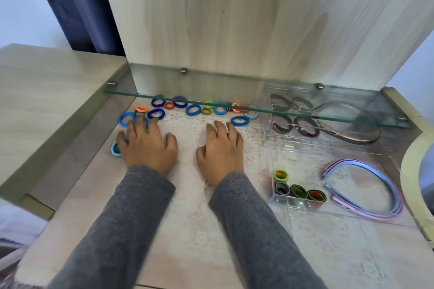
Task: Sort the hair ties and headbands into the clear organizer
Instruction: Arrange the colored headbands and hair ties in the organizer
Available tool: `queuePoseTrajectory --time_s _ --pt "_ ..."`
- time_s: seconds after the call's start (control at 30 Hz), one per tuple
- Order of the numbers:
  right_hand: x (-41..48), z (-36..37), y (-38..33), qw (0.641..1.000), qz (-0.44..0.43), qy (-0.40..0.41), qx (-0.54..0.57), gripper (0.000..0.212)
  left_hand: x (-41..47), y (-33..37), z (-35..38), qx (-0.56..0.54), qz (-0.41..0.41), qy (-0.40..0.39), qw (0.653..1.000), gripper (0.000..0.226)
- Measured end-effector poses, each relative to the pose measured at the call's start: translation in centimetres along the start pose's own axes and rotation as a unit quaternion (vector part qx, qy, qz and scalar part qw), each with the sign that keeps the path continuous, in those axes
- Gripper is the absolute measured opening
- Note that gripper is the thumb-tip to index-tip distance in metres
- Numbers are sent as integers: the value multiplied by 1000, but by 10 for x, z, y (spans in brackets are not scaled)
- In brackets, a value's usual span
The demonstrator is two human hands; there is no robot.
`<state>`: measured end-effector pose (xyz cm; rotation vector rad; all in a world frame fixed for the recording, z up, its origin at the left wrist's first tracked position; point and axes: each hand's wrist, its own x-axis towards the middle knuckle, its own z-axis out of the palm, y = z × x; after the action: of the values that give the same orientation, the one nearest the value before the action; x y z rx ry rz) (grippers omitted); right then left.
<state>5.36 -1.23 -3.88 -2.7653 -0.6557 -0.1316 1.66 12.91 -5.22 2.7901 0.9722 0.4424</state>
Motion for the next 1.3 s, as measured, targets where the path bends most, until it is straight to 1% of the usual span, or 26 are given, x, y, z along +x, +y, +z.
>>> queuePoseTrajectory --time_s 0.07,0.17,0.37,0.47,0.6,0.7,0.8,0.9,1.03,1.17,1.3 --pt "9 4 -2 1000 15 4 0 59 12 -5 -2 -8 -3 30 1000 53" --pt "22 9 -5 999 37 11 -2 58 28 -12 -1 -6 -11 42 999 49" --pt "46 14 -6 998 34 37 -26 54 47 -16 0 -57 -1 92 994 41" --pt "57 15 -8 997 41 45 -39 47 56 -19 3 -76 -7 92 993 38" --pt "68 17 -5 996 46 54 -45 43 65 -24 8 -90 -18 83 992 30" --pt "73 19 -3 995 46 73 -50 42 67 -25 8 -112 -19 101 988 23" --pt "74 20 -1 994 42 96 -43 34 69 -27 10 -138 -12 129 982 18" --pt "73 20 2 992 43 107 -43 29 69 -31 9 -166 -5 127 978 15" --pt "71 22 5 991 35 124 -28 21 66 -39 7 -188 52 125 973 12" --pt "65 18 12 991 32 127 30 18 53 -41 5 -252 151 93 951 12" --pt "58 15 15 987 26 137 84 13 37 -36 4 -228 253 34 940 17"
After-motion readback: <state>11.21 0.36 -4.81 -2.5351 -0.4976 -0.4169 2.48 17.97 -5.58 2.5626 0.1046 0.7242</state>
